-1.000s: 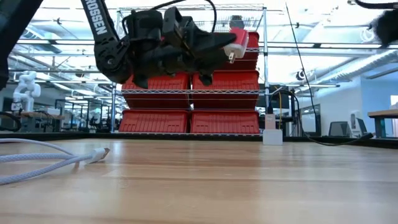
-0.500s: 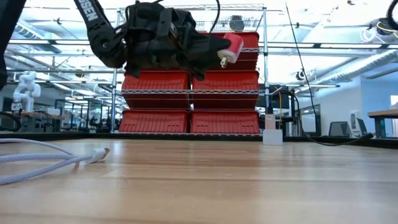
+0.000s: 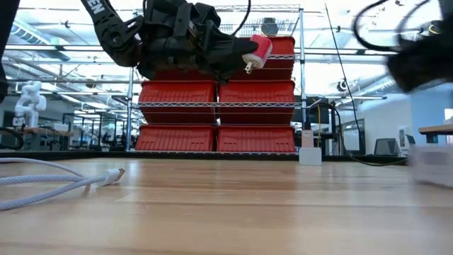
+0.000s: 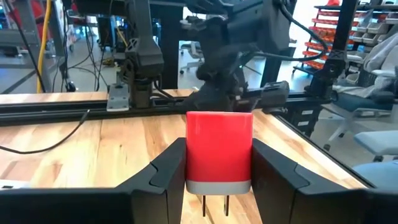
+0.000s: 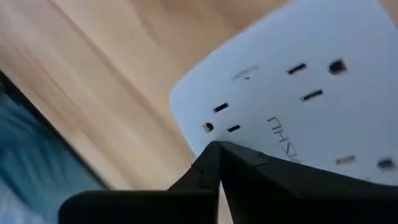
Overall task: Insert USB
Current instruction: Insert the orange charger adapter into the bottom right white square outlet extension
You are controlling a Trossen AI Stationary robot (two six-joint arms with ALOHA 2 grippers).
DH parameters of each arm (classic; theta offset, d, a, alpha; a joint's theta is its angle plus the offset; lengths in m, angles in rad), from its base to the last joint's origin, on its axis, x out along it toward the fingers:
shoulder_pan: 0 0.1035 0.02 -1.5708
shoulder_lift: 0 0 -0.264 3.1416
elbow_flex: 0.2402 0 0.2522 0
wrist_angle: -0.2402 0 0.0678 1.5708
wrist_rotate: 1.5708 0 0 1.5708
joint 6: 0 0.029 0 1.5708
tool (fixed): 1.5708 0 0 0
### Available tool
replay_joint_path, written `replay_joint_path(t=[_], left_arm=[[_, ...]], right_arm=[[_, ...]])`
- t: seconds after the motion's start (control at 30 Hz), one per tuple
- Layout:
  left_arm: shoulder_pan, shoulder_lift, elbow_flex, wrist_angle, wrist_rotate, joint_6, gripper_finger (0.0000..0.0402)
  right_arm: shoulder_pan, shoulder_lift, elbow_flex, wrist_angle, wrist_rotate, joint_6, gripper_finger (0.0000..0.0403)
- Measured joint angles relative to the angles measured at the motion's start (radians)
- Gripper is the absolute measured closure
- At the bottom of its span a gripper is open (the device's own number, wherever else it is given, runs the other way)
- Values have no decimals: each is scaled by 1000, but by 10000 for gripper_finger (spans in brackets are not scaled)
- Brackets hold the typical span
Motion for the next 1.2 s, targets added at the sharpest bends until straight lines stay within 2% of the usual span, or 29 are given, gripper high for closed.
replay_joint_path(t=[0.13, 0.3, 0.43, 0.53, 0.63, 0.77, 0.87, 0.93, 1.07, 1.2], left_arm=[[0, 0, 0, -2, 2, -2, 256], [0, 0, 0, 0, 3, -25, 256], [0, 0, 0, 0, 3, -26, 256], [0, 0, 0, -5, 3, -27, 256], [0, 0, 0, -45, 3, -27, 256], [-1, 0, -40, -21, 2, -29, 256], [-6, 1, -98, 64, -7, -73, 256], [-11, 1, -140, 135, -27, -99, 256], [-22, 1, -207, 225, -59, -144, 256], [-44, 1, -238, 235, -103, -153, 256]], right_arm=[[-72, 9, -3, 87, 144, -154, 403], [-151, 37, 22, 94, 191, -320, 403], [-212, 81, 92, 74, 246, -472, 402], [-235, 96, 174, -2, 304, -573, 402], [-236, 90, 287, -155, 384, -622, 402], [-232, 90, 366, -446, 436, -578, 402], [-209, 84, 356, -586, 443, -469, 402], [-170, 85, 329, -658, 408, -394, 402], [-61, 48, 260, -661, 277, -273, 402], [92, -17, 185, -549, 167, -216, 402]])
